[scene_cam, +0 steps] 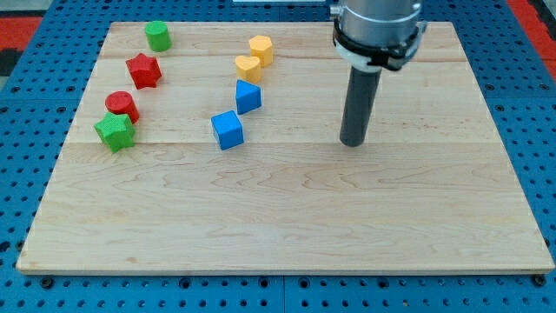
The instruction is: Place the arm in between the green star and blue cube
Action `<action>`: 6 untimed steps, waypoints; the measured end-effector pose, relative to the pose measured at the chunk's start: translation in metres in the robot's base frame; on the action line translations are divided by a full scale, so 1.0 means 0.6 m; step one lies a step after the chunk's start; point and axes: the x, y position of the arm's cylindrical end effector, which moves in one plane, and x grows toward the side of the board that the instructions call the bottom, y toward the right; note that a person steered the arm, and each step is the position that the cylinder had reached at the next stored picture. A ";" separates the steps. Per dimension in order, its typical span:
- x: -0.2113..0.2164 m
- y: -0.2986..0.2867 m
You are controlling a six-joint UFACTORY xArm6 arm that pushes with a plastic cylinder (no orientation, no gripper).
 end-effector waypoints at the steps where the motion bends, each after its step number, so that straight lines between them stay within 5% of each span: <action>1: 0.071 -0.064; 4: 0.185 -0.119; 6: 0.174 -0.351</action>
